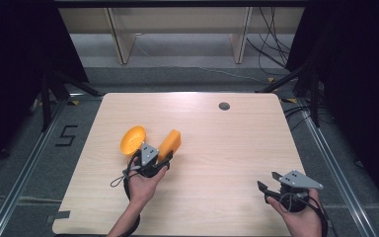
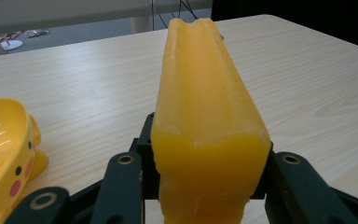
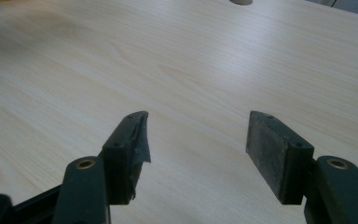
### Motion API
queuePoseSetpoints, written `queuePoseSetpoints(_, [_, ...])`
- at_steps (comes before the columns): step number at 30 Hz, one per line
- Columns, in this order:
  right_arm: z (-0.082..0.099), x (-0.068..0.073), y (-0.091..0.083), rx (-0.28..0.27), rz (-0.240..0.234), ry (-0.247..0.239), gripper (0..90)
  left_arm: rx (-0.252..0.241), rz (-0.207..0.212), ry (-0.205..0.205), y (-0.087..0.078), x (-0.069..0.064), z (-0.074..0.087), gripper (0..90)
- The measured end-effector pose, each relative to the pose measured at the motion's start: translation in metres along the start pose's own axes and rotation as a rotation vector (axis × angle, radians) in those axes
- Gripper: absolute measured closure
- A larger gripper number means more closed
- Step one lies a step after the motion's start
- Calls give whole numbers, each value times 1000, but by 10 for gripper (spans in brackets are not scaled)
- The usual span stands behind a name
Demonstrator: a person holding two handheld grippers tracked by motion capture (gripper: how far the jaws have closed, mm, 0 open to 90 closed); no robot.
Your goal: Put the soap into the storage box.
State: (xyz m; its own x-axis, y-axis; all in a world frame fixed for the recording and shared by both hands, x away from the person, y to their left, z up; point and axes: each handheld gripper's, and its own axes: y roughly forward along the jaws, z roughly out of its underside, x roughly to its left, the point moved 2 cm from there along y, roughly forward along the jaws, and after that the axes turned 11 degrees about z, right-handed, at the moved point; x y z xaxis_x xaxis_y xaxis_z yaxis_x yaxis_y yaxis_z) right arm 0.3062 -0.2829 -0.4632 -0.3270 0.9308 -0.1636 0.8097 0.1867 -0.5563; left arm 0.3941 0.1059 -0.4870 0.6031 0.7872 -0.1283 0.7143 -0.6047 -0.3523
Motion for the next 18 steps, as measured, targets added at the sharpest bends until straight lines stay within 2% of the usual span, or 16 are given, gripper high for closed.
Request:
queuePoseSetpoints(5, [0, 0, 0, -7, 2, -1, 393, -16, 2, -7, -6, -1, -1, 604])
queuePoseSetpoints(7, [0, 0, 0, -7, 3, 0, 393, -20, -4, 6, -10, -1, -2, 603])
queuePoseSetpoints(18, [0, 0, 0, -12, 7, -4, 393, -40, -38, 4, -22, 3, -2, 603])
